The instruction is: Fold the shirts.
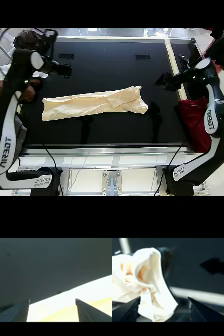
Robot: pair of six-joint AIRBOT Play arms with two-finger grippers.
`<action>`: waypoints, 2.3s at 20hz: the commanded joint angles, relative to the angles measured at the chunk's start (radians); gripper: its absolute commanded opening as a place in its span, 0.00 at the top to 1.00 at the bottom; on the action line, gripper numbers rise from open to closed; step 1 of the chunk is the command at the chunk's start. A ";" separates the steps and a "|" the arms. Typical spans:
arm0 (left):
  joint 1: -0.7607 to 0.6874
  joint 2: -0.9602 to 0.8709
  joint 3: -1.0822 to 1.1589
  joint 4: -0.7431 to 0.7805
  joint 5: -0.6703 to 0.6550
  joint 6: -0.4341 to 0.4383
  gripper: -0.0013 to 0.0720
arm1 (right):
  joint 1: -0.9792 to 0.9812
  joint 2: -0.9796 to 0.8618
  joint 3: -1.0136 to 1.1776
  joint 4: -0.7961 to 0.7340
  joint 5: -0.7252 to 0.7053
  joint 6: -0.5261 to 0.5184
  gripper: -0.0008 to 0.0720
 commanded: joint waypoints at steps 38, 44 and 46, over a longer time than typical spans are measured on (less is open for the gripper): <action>-0.081 -0.289 -0.107 -0.390 -0.079 0.047 0.97 | 0.300 -0.134 0.405 0.419 0.225 -0.040 0.96; -0.169 -0.365 -0.112 -0.489 0.038 0.096 0.97 | 0.478 -0.119 0.405 0.422 0.195 -0.011 0.96; -0.144 -0.332 -0.112 -0.465 0.037 0.097 0.97 | 0.536 -0.118 0.405 0.423 0.137 -0.011 0.96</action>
